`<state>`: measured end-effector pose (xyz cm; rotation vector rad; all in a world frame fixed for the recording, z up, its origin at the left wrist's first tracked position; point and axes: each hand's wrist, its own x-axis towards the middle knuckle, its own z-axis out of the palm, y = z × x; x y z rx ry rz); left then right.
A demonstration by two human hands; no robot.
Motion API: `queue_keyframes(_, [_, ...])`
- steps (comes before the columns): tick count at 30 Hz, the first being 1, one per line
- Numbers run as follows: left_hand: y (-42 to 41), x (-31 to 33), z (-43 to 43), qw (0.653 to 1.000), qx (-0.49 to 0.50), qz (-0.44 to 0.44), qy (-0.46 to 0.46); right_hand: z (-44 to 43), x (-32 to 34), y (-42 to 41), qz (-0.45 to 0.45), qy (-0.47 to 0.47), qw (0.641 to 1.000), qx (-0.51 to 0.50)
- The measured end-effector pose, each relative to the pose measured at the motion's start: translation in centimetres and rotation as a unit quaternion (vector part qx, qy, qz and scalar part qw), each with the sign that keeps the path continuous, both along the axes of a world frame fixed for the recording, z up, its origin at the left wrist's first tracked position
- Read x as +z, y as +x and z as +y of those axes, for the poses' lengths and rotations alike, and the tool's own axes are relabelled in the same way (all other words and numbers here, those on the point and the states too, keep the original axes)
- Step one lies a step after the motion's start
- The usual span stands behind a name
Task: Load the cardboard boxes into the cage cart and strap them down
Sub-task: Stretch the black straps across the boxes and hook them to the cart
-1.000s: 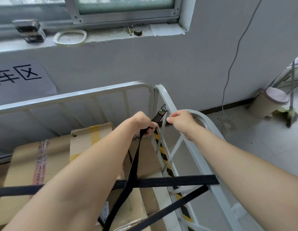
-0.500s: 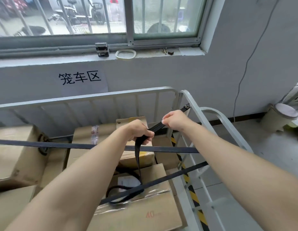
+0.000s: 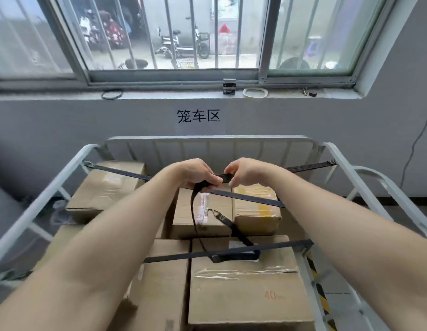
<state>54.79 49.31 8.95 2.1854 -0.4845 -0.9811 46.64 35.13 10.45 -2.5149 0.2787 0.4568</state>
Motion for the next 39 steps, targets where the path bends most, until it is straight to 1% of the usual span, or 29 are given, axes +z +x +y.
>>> queue_keyframes(2, [0.3, 1.1, 2.3, 0.999, 0.023, -0.025, -0.001, 2.0, 0.6, 0.7, -0.007, -0.03, 0.999, 0.04])
queue_keyframes(5, [0.1, 2.3, 5.0, 0.997, 0.052, -0.061, 0.005, 4.0, 1.5, 2.0, -0.014, -0.051, 0.995, 0.086])
queue_keyframes(9, [-0.4, 3.0, 8.4, 0.992, 0.098, -0.08, 0.01, 6.0, 2.6, 3.5, -0.024, -0.074, 0.988, 0.137])
queue_keyframes(11, [-0.3, 3.1, 10.1, 0.988, 0.124, -0.097, 0.009, 6.7, 2.6, 4.1, -0.021, -0.066, 0.985, 0.156])
queue_keyframes(14, [-0.1, 3.6, 12.6, 0.982, 0.154, -0.11, -0.005, 7.9, 3.1, 4.6, -0.02, -0.023, 0.984, 0.178])
queue_keyframes(17, [-0.2, 4.7, 14.8, 0.98, 0.166, -0.109, -0.019, 9.5, 4.2, 5.2, -0.043, 0.013, 0.981, 0.188])
queue_keyframes(19, [0.1, 5.2, 16.1, 0.976, 0.175, -0.129, -0.024, 10.6, 5.0, 5.9, -0.063, 0.033, 0.98, 0.183])
queue_keyframes(21, [0.9, 5.4, 17.7, 0.963, 0.203, -0.174, -0.023, 11.7, 5.7, 6.6, -0.075, 0.05, 0.98, 0.177])
queue_keyframes(23, [1.9, 5.5, 19.3, 0.944, 0.243, -0.217, -0.041, 12.6, 6.3, 7.4, -0.086, 0.048, 0.98, 0.172])
queue_keyframes(25, [3.1, 5.6, 21.0, 0.924, 0.286, -0.246, -0.064, 13.5, 6.8, 8.1, -0.099, 0.048, 0.981, 0.163])
queue_keyframes(27, [4.1, 6.0, 22.6, 0.908, 0.312, -0.273, -0.068, 14.7, 7.3, 9.0, -0.108, 0.066, 0.981, 0.146])
queue_keyframes(32, [6.9, 8.3, 26.0, 0.867, 0.373, -0.318, -0.092, 19.3, 9.1, 11.7, -0.128, 0.123, 0.976, 0.123])
queue_keyframes(35, [9.0, 9.6, 28.0, 0.848, 0.389, -0.347, -0.093, 22.1, 10.9, 13.2, -0.146, 0.158, 0.97, 0.111])
queue_keyframes(39, [11.1, 11.8, 31.6, 0.808, 0.433, -0.387, -0.098, 25.5, 14.3, 15.0, -0.181, 0.189, 0.961, 0.087])
